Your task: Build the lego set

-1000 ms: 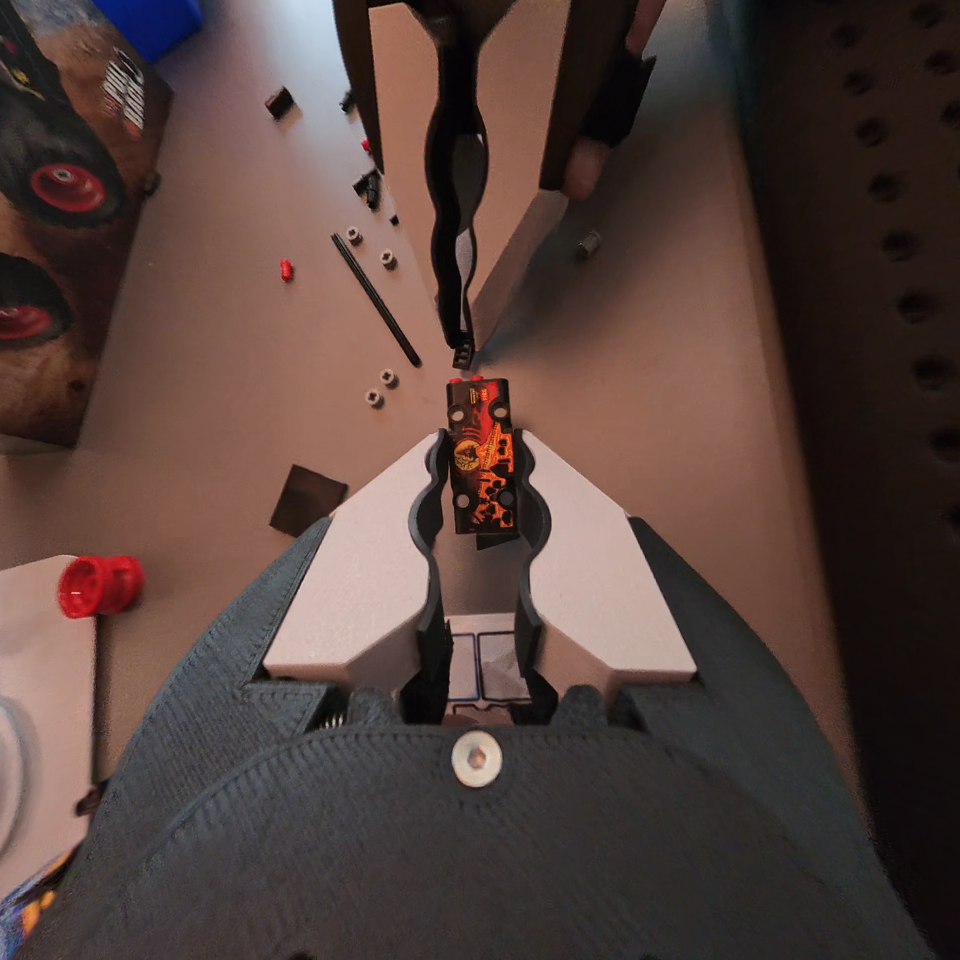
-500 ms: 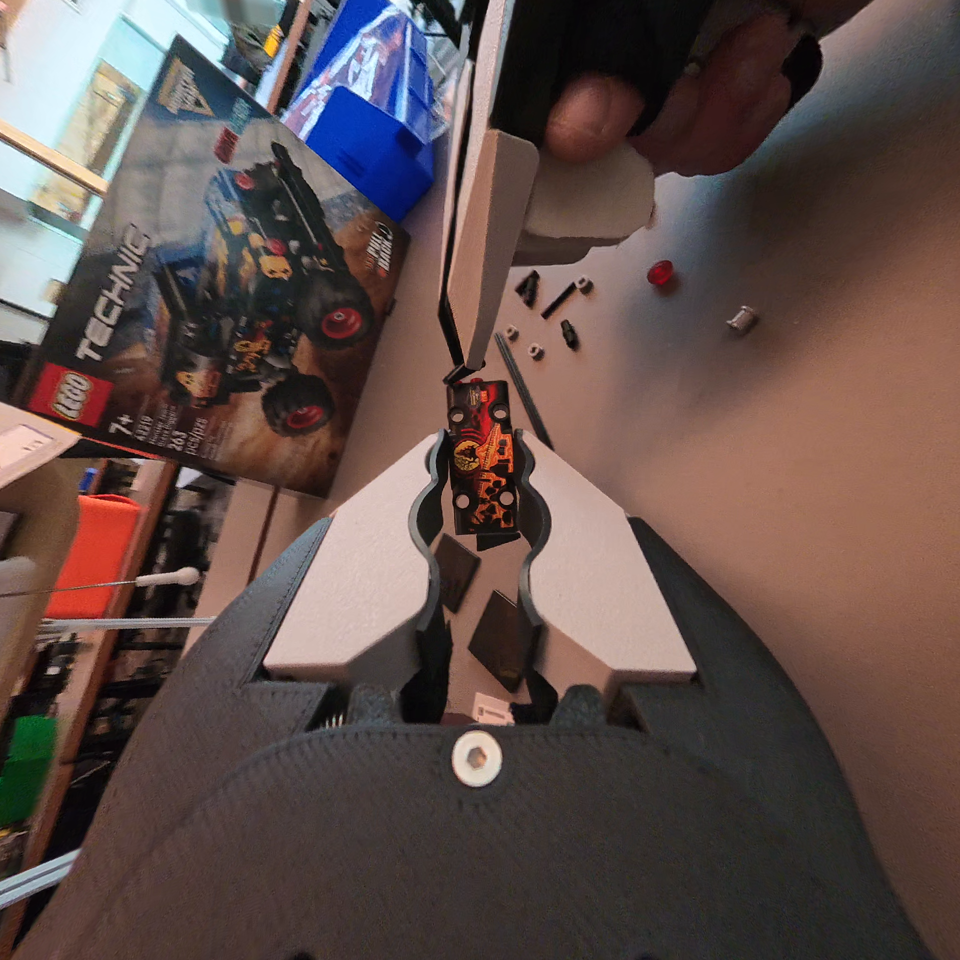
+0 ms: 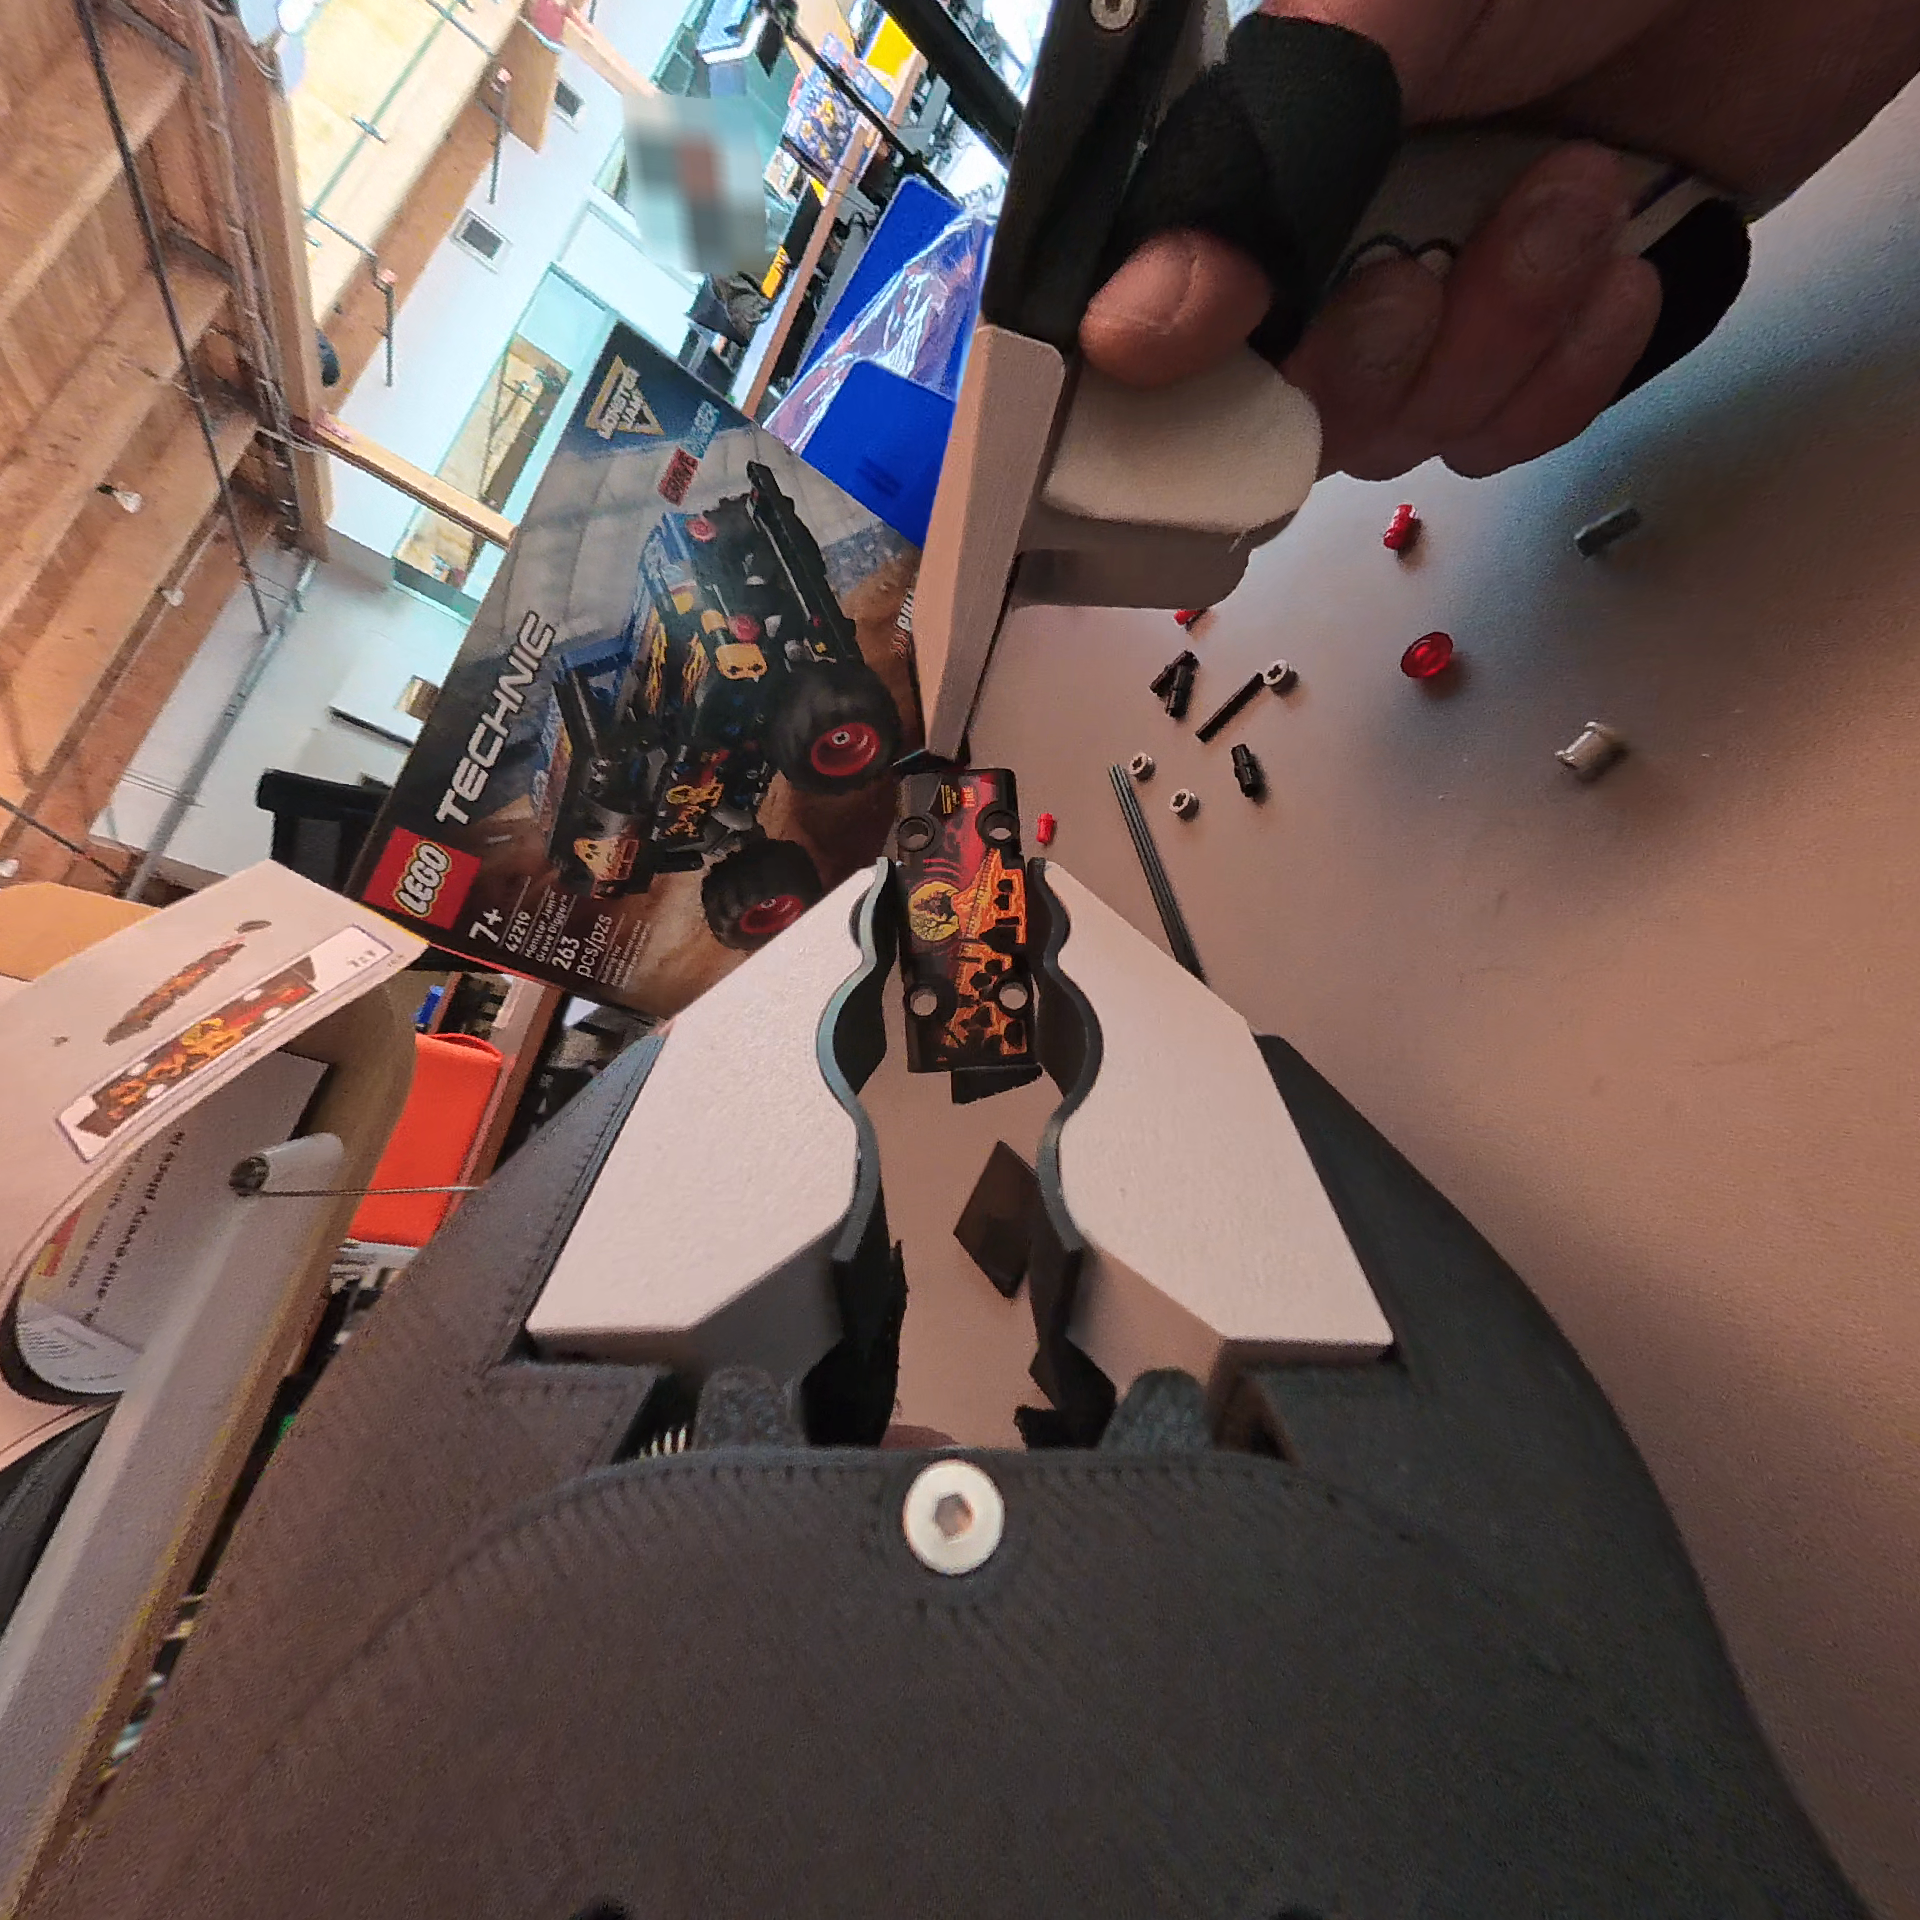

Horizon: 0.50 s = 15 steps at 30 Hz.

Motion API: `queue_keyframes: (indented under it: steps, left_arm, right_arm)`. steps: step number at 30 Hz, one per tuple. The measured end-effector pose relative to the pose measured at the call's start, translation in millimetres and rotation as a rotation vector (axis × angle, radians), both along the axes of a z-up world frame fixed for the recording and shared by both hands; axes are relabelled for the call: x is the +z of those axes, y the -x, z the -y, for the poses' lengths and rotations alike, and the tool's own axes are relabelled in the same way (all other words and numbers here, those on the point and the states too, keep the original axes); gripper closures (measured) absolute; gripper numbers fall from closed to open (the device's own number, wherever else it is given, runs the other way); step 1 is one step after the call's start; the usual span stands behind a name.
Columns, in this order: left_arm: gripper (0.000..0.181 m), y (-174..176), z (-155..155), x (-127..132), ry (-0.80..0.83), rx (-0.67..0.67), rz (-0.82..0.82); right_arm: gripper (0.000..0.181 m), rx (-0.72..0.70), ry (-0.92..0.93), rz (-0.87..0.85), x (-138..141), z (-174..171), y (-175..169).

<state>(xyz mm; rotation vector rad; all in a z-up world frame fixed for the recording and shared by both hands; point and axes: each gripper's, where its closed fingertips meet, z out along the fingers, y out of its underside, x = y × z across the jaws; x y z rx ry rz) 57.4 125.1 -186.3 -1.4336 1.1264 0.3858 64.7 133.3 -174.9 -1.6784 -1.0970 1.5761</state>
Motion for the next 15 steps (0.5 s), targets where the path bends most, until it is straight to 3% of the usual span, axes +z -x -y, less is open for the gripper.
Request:
queue_keyframes:
  steps: [10, 15]
  left_arm:
    - [0.158, -7.4, 6.7, 15.0, -0.1, -0.047, -0.006]
    - [0.158, -13.7, 16.5, 28.5, -0.173, -0.095, -0.029]
  right_arm:
    - [0.175, 0.078, 0.081, -0.097, 12.8, 6.7, -5.1]
    - [0.176, 0.196, 0.122, -0.19, 26.5, 17.8, -12.9]
